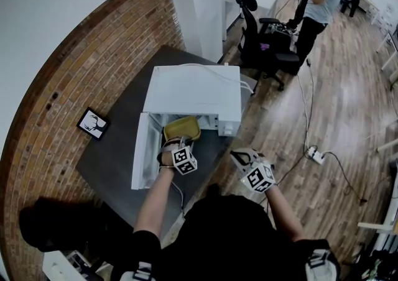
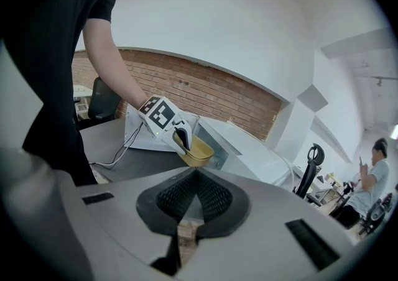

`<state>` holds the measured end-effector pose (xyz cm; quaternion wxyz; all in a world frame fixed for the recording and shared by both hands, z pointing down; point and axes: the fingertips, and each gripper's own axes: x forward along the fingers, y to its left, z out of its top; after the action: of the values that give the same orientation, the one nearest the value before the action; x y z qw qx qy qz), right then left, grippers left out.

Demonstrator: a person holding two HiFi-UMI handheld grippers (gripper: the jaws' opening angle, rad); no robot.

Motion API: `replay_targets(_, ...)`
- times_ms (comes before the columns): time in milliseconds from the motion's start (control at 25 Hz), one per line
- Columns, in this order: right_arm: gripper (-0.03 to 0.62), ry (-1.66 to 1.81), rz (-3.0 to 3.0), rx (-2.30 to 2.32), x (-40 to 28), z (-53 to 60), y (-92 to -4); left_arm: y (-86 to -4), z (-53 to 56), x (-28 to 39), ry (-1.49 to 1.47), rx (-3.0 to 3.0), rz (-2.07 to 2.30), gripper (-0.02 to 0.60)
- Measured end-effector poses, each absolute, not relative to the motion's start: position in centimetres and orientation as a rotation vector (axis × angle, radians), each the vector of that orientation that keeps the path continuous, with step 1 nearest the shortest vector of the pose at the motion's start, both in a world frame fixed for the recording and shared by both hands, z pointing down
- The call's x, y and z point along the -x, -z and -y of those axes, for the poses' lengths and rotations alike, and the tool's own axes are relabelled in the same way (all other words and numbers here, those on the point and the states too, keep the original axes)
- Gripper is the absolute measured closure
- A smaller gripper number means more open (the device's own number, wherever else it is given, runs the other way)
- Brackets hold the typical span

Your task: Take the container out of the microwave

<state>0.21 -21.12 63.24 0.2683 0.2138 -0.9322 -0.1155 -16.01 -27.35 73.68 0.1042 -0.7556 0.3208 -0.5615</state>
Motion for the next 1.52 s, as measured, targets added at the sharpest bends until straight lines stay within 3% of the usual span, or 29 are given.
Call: replay_targets(1520, 0.595, 0.344, 2.555, -0.518, -5.0, 17.1, -63.2, -72.0, 20.5, 9.2, 1.636, 2.218, -0.961, 0.552)
